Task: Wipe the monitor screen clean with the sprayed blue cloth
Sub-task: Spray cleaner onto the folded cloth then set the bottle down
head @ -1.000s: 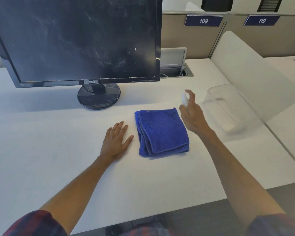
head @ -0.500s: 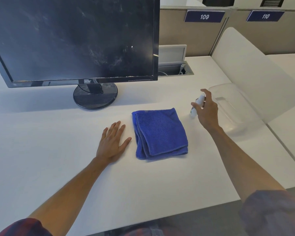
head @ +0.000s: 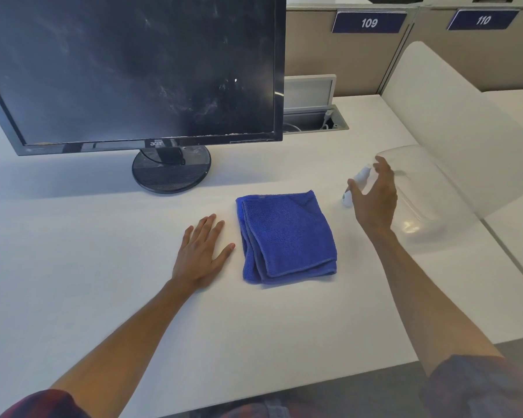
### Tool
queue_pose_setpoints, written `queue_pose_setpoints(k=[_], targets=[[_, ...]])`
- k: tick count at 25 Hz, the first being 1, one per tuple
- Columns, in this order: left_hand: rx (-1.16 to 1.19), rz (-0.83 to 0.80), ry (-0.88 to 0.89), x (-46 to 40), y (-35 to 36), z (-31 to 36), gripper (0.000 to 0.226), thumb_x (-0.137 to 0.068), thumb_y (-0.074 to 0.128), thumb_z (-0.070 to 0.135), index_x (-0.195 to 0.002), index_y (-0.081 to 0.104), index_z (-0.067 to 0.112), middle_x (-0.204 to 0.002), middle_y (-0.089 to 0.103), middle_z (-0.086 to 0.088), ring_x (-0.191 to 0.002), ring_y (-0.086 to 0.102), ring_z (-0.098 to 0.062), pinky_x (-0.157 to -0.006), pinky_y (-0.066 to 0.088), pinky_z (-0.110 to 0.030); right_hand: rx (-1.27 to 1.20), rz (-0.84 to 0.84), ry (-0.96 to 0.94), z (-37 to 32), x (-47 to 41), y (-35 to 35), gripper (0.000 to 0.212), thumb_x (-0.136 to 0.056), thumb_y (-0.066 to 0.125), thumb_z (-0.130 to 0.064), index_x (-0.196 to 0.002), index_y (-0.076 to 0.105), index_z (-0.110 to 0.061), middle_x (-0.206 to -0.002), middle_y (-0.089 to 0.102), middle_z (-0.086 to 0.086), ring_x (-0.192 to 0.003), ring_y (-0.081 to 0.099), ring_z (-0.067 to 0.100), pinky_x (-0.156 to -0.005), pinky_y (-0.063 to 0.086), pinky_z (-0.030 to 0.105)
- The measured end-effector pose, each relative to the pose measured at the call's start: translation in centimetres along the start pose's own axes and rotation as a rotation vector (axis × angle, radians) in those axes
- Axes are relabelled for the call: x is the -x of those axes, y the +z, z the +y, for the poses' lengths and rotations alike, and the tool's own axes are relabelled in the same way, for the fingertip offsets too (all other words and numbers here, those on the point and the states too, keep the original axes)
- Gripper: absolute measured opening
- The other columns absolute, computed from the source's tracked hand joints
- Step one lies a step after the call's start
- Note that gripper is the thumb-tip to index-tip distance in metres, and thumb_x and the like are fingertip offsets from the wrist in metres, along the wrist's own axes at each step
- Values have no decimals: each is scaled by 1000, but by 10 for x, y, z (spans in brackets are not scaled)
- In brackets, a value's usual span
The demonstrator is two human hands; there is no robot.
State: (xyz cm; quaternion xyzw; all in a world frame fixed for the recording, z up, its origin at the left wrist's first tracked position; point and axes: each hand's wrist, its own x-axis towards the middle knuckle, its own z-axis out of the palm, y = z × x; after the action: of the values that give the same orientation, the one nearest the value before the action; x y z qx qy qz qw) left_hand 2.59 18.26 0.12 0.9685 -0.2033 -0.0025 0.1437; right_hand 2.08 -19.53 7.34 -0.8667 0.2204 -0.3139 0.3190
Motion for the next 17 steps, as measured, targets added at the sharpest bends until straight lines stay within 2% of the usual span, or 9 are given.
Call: queue_pose_setpoints(k=[2,3,5,8,11,14,17], targets=[[8,0,-2,0,0,0,66,-94,21,62,-149,24,25,-161,15,2,-148,10,-16,-121,8,-41,42,139,-172,-12,19,-4,50,-89,62,-24,-135,46,-15,-128,57,5,-114,54,19,-89,44,26],[5,-2,-2,0,0,0,66,-94,21,62,-149,24,26,-161,14,2,-148,9,-15,-121,8,-41,60,134,-250,-16,31,-4,44,-89,60,-22,-131,49,-15,-121,60,3,-107,56,16,-84,44,25],[2,-5,-2,0,1,-1,66,-94,22,62,-149,23,26,-161,14,2,-148,8,-15,-121,8,-41,121,-37,-248,-23,60,1,40,-90,58,-28,-129,51,-17,-108,65,-2,-95,62,17,-78,46,29],[10,-7,-1,0,1,-1,65,-95,23,62,-149,23,26,-161,13,2,-148,8,-15,-121,7,-40,324,-396,50,-28,88,14,58,-92,52,-52,-137,46,-16,-120,63,3,-108,61,27,-90,47,41],[14,-5,1,1,1,-1,65,-95,24,61,-149,23,25,-161,13,2,-148,8,-15,-121,7,-40,359,-490,222,-38,89,24,70,-86,52,-67,-129,51,-12,-122,61,7,-111,58,31,-83,44,39],[20,-8,4,0,1,-1,65,-95,23,61,-150,23,25,-161,13,1,-148,8,-15,-121,6,-40,201,-565,420,-45,82,30,61,-76,67,-62,-109,54,-12,-105,62,3,-98,61,28,-75,46,36],[21,-11,4,0,1,-2,66,-95,23,61,-150,22,24,-162,13,1,-148,7,-15,-121,5,-40,-37,-599,592,-48,73,33,53,-71,80,-40,-107,59,-8,-103,66,5,-94,64,27,-83,55,41]])
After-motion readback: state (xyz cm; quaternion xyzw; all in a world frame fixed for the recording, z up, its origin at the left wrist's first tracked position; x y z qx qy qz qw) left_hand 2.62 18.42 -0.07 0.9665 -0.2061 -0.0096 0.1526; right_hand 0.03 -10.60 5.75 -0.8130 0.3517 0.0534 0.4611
